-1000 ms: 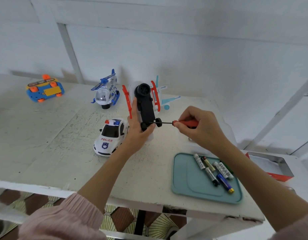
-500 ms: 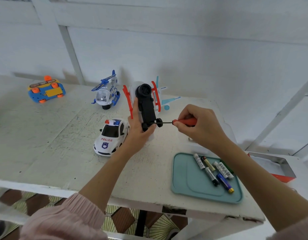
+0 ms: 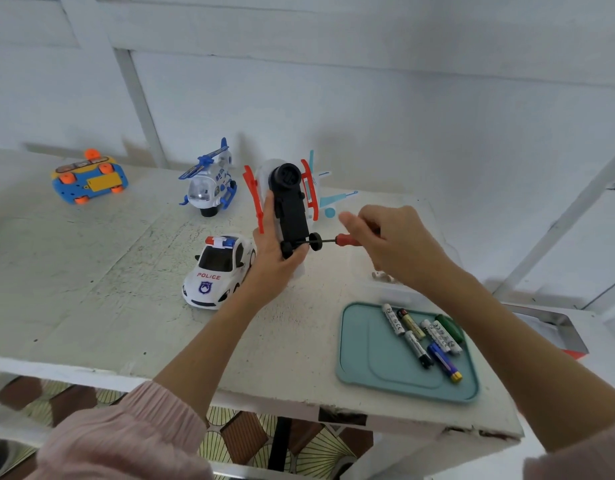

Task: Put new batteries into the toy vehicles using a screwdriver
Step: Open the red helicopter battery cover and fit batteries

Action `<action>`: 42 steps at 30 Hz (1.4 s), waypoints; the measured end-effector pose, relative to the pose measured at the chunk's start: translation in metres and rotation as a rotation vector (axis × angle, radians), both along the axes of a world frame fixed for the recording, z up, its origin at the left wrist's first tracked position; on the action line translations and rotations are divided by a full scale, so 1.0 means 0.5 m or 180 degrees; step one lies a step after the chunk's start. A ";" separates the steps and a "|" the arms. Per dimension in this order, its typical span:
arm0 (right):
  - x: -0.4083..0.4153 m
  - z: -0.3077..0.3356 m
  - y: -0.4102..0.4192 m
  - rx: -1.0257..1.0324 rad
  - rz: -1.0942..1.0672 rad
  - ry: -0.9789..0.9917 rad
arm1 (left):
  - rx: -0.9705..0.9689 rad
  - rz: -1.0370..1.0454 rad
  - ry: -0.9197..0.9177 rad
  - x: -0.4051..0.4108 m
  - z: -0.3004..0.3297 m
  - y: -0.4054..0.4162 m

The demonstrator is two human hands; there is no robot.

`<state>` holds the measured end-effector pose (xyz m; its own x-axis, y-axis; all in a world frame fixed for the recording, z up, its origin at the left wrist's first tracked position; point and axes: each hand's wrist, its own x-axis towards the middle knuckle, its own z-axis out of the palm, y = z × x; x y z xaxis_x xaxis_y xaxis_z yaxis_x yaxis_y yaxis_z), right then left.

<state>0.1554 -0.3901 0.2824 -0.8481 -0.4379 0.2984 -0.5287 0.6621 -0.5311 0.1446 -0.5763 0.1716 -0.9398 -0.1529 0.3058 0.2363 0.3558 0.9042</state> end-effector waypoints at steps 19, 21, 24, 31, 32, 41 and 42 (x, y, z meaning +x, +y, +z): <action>-0.005 0.016 0.000 -0.0301 0.0489 0.0346 | -0.0075 0.0054 -0.0055 -0.001 0.002 0.007; -0.004 0.020 0.002 -0.0365 0.0620 0.0223 | -0.0051 0.0041 -0.0096 0.000 0.004 0.006; -0.001 0.026 0.000 -0.0108 0.0302 -0.0087 | -0.0049 0.0048 -0.0098 0.000 0.006 0.006; -0.004 0.028 0.004 -0.0481 0.0567 0.0021 | -0.0088 0.0077 -0.0192 0.003 0.017 0.012; -0.004 0.029 0.003 -0.0545 0.0613 -0.0071 | -0.0090 0.0034 -0.0147 0.003 0.015 0.011; -0.006 0.038 -0.001 -0.0089 0.0471 0.0188 | -0.0091 0.0014 -0.0040 -0.002 0.009 0.010; -0.006 0.036 -0.001 -0.0139 0.0588 0.0175 | -0.0061 0.0022 -0.0068 -0.002 0.007 0.009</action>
<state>0.1527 -0.3904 0.3006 -0.7364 -0.5702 0.3641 -0.6681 0.5282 -0.5241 0.1436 -0.5720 0.1753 -0.9451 -0.1536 0.2886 0.2146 0.3747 0.9020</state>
